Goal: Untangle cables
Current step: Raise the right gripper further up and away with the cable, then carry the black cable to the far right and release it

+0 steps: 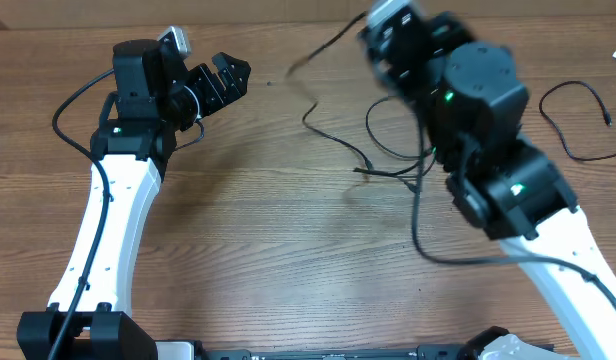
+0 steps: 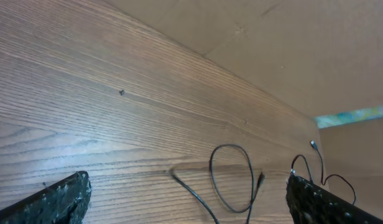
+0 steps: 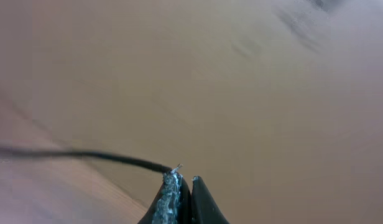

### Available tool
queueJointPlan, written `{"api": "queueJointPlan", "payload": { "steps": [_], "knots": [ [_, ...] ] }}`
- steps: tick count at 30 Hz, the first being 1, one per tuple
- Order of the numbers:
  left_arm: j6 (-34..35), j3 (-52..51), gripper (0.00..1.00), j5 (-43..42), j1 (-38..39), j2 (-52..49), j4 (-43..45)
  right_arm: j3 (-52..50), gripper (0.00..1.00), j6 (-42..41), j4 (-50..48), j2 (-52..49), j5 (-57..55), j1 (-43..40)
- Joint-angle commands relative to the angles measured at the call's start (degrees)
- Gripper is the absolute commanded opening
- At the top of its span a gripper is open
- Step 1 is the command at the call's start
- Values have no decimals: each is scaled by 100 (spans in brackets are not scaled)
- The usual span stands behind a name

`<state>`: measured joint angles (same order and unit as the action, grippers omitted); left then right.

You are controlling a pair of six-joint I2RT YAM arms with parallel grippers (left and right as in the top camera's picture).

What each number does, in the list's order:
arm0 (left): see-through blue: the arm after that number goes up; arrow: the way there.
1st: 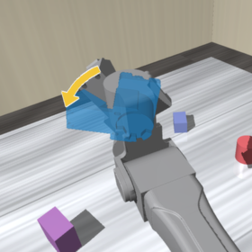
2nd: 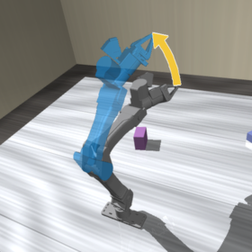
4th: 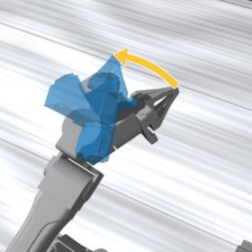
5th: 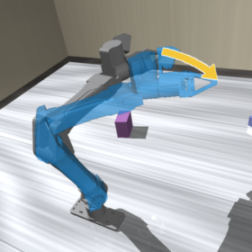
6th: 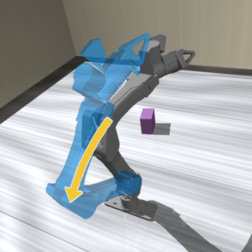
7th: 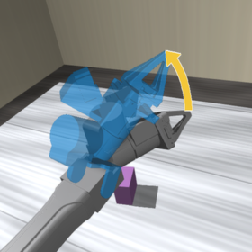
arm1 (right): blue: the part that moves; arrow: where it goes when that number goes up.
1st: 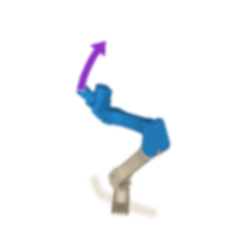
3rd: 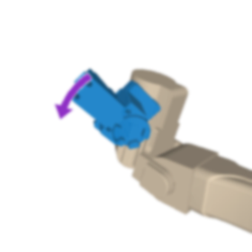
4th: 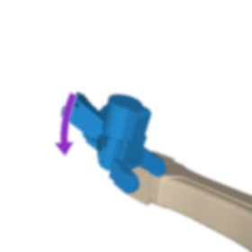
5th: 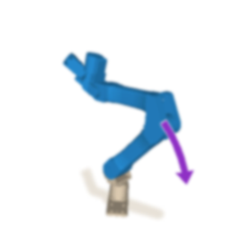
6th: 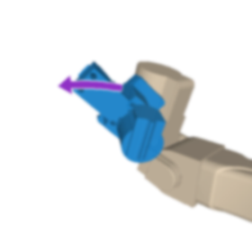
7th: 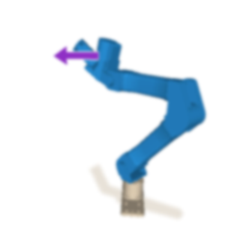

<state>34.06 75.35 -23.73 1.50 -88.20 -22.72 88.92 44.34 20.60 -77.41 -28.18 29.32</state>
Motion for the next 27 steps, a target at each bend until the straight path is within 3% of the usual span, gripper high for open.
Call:
{"api": "queueJointPlan", "payload": {
  "steps": [1, 8, 14, 18, 23, 27],
  "knots": [
    [-131, 26, 100, 35, 2, 13, 20, 72, 4, 1001, -35, -61, -1965, -614],
    [-131, 26, 100, 37, 2, 13, 20, 72, 4, 1016, -98, -61, -2570, -1499],
    [-131, 26, 100, 35, 2, 13, 20, 72, 4, 1029, -636, -61, -2992, -1709],
    [-131, 26, 100, 35, 2, 13, 20, 72, 4, 1456, -1648, -61, -3117, -1707],
    [-131, 26, 100, 35, 2, 13, 20, 72, 4, 2809, -4111, -61, -2959, -1554],
    [-131, 26, 100, 35, 2, 13, 20, 72, 4, 2621, -4011, -61, -2916, -1213]
  ]
}}
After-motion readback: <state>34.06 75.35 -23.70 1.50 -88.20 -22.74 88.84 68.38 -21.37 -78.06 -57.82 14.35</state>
